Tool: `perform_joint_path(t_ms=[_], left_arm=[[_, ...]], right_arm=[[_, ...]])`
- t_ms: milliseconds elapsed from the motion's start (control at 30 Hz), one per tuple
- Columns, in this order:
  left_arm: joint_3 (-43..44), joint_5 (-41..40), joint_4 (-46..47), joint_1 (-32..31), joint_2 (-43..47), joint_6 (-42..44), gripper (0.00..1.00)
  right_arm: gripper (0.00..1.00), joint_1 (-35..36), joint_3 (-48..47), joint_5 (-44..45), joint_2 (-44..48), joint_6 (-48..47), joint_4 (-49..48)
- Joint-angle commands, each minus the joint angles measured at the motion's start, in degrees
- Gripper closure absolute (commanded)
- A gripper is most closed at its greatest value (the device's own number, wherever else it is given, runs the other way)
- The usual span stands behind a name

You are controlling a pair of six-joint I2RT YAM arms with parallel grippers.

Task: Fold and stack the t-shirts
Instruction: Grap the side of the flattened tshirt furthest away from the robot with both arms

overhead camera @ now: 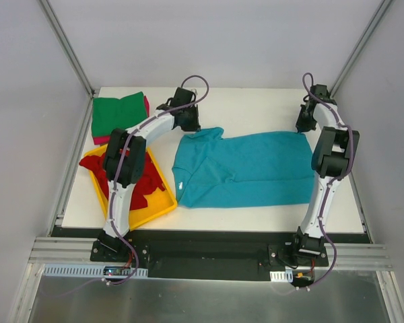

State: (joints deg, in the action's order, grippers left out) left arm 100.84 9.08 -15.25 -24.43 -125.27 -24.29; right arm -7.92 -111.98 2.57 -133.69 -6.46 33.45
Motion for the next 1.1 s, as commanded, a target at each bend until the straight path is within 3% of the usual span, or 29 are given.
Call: perform_joint_path(t_ms=[0,567,1067], left_arm=[[-2.92,2.43,1.62,-0.62,6.0,1.53,1.0],[-28.4,3.84,8.21,-3.17,28.23,-0.4,1.0],[-47.83,1.2,9.36,-5.63,45.02,-4.88,1.0]], right_arm=[[1.0,0.45,4.04,-0.99,8.52,-1.71,-2.42],[0.99,0.45,28.48,1.21,28.73,-0.92,-10.86],[1.0,-1.22,39.91,3.14,41.05,-1.28,-9.54]])
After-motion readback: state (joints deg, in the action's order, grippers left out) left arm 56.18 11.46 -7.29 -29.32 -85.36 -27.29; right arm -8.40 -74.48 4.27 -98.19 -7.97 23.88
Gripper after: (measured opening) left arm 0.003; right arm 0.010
